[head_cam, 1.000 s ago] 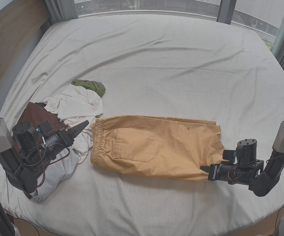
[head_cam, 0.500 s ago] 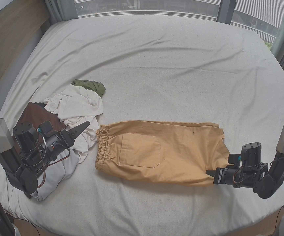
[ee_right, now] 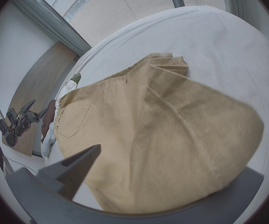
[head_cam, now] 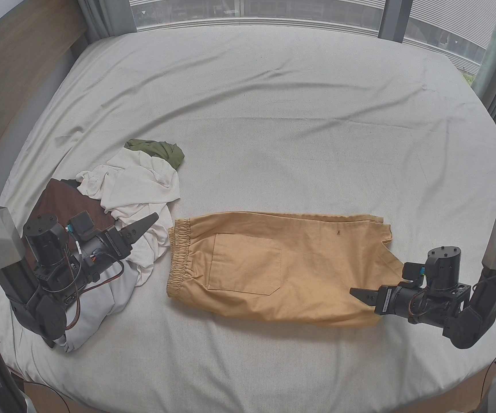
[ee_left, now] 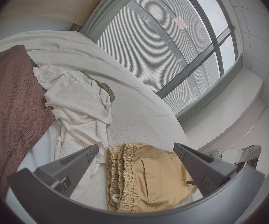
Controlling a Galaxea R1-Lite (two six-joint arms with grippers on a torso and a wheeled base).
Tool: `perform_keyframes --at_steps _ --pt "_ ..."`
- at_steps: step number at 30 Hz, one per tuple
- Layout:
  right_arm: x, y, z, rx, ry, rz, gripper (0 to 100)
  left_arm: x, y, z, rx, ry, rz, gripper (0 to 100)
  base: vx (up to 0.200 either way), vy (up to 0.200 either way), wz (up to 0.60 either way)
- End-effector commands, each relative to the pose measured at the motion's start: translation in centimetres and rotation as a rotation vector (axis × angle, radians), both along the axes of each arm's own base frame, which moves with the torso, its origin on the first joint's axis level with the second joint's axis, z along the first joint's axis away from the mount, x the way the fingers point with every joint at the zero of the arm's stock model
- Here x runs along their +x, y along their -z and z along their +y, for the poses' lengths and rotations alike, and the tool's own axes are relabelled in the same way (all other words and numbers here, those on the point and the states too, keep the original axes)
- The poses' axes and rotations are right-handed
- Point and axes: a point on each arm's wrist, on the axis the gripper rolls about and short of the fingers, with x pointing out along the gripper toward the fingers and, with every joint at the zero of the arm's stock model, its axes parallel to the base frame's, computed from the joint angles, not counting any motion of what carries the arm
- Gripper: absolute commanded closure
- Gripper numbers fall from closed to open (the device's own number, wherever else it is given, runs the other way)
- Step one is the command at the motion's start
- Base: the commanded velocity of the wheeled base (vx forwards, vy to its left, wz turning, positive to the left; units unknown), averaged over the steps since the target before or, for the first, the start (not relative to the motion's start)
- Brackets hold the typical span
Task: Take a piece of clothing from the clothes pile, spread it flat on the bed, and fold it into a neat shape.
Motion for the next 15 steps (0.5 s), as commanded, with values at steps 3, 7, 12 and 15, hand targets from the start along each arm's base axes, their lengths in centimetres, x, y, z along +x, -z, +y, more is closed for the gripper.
perform_keyframes --at_steps 3,7,12,15 --pt "0.4 -1.6 -2.5 0.013 0.094 -0.063 0 0.0 0.0 0.0 -0.001 0.001 -0.001 0 0.000 0.000 0.00" --pt "0.6 -3.1 -4.9 0.015 0.178 -0.122 0 0.0 0.1 -0.2 0.001 0.007 0.003 0 0.000 0.000 0.00" --pt "0.8 -4.6 -4.9 0.030 0.170 -0.188 0 -0.3 0.4 -0.6 0.004 0.019 0.019 0 0.000 0.000 0.00" --pt "1.3 -5.7 -3.3 0.050 0.111 -0.241 0 -0.6 0.9 -0.7 0.006 0.027 0.045 0 0.000 0.000 0.00"
